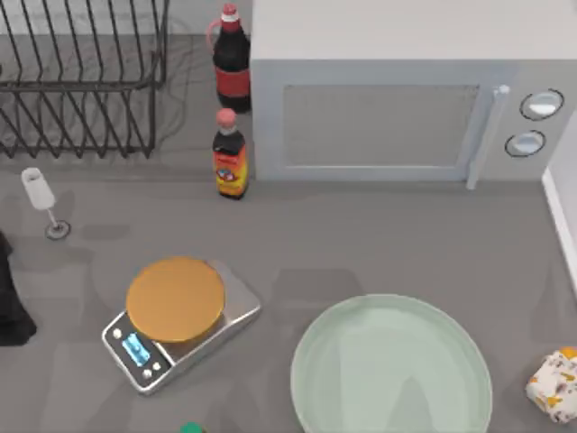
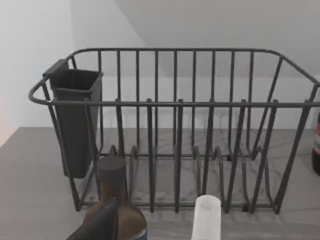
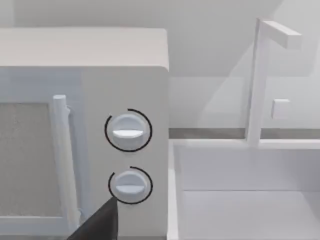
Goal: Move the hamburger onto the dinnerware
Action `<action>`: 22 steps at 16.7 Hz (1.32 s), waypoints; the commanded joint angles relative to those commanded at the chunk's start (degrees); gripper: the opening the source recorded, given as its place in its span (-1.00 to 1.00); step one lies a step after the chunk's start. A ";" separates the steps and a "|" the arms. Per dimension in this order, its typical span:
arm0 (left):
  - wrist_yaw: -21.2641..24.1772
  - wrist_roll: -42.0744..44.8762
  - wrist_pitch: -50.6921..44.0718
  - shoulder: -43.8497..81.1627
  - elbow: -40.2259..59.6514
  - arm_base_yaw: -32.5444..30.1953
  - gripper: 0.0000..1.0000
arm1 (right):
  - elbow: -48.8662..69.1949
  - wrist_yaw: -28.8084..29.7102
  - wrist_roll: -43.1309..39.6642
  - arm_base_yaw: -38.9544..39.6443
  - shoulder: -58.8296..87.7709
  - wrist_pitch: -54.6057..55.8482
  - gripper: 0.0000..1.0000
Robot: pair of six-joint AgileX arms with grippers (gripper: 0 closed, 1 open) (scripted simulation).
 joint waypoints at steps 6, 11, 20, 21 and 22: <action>0.00 0.00 0.00 0.00 0.00 0.00 1.00 | 4.61 0.07 -1.61 1.77 6.25 -5.23 1.00; 0.00 0.00 0.00 0.00 0.00 0.00 1.00 | 16.70 0.04 -5.89 6.70 27.55 -19.51 1.00; 0.00 0.00 0.00 0.00 0.00 0.00 1.00 | 39.80 -0.02 -14.13 16.10 70.05 -47.56 1.00; 0.00 0.00 0.00 0.00 0.00 0.00 1.00 | 41.79 0.02 -14.82 16.86 73.42 -49.71 1.00; 0.00 0.00 0.00 0.00 0.00 0.00 1.00 | 43.53 0.06 -15.41 17.51 76.21 -51.55 1.00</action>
